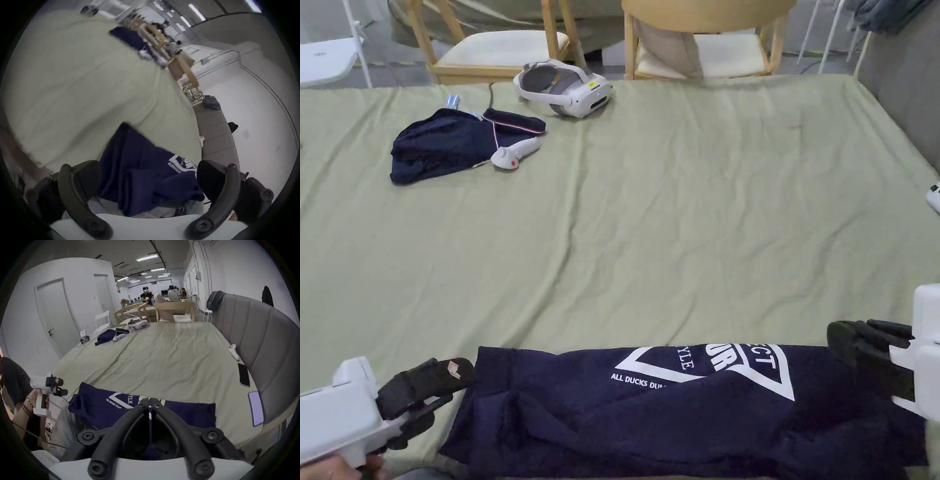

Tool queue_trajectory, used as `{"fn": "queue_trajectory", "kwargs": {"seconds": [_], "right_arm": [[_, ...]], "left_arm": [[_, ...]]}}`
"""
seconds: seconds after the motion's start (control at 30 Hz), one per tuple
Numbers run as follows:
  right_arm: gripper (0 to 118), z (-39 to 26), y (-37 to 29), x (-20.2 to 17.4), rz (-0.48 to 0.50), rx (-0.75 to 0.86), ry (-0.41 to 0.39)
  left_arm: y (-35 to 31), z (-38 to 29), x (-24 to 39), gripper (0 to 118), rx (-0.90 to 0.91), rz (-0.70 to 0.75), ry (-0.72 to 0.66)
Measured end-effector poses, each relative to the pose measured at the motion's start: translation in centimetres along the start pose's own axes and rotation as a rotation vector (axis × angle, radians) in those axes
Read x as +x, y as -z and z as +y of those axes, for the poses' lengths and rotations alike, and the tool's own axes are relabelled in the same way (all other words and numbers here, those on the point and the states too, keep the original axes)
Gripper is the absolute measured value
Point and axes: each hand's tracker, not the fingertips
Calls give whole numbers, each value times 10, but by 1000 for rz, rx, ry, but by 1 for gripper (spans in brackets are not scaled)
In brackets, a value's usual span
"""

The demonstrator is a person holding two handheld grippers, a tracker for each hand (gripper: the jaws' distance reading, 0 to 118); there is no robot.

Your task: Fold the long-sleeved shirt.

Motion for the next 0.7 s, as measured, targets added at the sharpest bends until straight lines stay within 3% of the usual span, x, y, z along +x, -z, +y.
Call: {"fn": "queue_trajectory", "kwargs": {"seconds": [0.13, 0.2, 0.23, 0.33, 0.37, 0.5, 0.53, 0.57, 0.7], "right_arm": [[1, -3, 0, -2, 2, -18, -2], [1, -1, -1, -6, 5, -22, -11], [1, 0, -1, -7, 5, -25, -12], [1, 2, 1, -10, 5, -28, -24], [1, 2, 1, -11, 6, -28, -25], [1, 2, 5, -12, 16, -27, -26], [1, 2, 5, -12, 16, -28, -26], [1, 1, 6, -12, 17, -32, -25], [1, 3, 3, -13, 14, -40, -35]], "left_arm": [[34, 6, -35, 109, -104, 48, -42], [54, 7, -40, 111, -105, -19, -63], [56, -28, 15, 111, -95, -39, -89], [81, -54, 51, 112, -82, -216, -152], [78, -17, 11, 112, -103, -230, -152], [92, -25, 42, 109, -102, -108, 5], [88, -22, 49, 79, -124, 7, 93], [90, -22, 53, 17, -126, 108, 173], [79, 0, 38, 20, -92, 46, 167]]}}
